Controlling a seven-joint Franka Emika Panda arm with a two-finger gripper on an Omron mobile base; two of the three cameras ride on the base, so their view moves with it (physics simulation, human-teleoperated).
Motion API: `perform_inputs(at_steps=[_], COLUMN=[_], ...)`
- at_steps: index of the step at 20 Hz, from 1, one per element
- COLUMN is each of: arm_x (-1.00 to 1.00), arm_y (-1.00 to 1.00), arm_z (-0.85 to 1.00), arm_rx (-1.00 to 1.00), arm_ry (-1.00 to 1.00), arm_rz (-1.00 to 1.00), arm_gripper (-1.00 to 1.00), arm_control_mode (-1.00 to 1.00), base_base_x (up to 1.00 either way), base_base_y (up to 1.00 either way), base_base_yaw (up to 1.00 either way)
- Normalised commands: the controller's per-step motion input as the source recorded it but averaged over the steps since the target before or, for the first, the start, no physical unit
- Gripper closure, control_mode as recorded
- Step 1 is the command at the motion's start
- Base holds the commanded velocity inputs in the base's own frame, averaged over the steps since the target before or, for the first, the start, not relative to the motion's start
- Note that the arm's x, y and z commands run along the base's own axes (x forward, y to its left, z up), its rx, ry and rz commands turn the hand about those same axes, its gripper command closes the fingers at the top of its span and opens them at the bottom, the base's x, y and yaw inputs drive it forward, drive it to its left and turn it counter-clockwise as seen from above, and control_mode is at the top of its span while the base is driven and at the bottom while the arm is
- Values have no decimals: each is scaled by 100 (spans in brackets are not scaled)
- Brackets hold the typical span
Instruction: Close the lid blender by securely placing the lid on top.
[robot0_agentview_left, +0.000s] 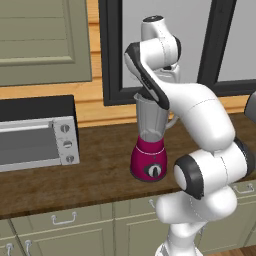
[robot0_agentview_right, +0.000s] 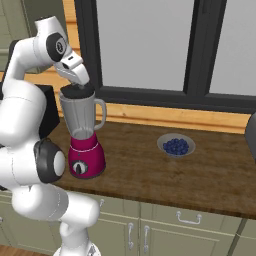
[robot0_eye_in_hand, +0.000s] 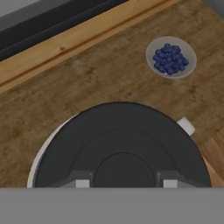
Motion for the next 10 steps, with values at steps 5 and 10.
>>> perform_inputs(at_steps=[5,10], arm_x=[1,0], arm_y=[16,14], arm_z=[0,0], arm_rx=[0,0], arm_ry=[0,0], arm_rz=[0,0], arm_gripper=[100,100], arm_control_mode=[-100,-100], base_base_x=[0,0], base_base_y=[0,0], base_base_yaw=[0,0])
